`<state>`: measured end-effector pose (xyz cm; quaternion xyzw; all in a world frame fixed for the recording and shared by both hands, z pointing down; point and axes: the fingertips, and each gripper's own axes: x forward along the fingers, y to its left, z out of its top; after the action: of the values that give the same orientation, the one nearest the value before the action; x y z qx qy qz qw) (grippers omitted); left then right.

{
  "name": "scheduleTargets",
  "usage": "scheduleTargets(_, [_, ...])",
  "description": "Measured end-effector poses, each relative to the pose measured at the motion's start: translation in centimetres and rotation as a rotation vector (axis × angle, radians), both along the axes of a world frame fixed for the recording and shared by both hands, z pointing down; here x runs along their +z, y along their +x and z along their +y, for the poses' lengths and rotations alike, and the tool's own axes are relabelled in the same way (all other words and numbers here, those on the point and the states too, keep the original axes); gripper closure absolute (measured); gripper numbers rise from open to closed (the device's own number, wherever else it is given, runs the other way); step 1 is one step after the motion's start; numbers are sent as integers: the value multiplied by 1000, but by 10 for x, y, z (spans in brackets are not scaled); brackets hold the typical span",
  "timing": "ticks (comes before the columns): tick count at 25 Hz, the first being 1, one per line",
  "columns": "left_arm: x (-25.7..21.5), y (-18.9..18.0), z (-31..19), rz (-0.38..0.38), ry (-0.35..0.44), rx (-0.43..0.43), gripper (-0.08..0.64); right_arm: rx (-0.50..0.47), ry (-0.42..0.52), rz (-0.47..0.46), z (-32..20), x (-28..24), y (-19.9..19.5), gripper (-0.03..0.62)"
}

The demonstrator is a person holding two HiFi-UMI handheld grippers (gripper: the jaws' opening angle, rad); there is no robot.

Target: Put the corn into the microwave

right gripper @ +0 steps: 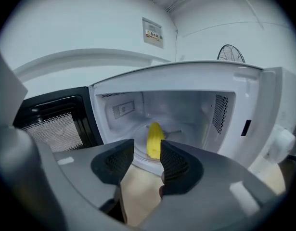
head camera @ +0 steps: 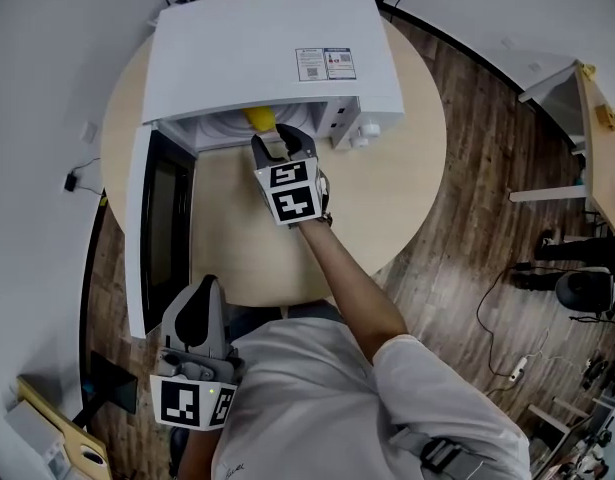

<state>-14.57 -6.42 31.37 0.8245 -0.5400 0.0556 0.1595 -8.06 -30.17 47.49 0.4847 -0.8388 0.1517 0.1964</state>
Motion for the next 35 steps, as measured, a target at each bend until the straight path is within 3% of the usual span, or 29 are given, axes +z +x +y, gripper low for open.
scheduleTargets(18, [-12, 10, 7, 55, 38, -5, 568, 12, 10, -108, 45, -46, 32, 473])
scheduleTargets(22, [-11, 17, 8, 60, 39, 6, 568, -4, -3, -139, 59, -55, 41, 541])
scheduleTargets(35, [-8, 16, 5, 78, 38, -33, 569, -30, 20, -181, 94, -91, 71, 578])
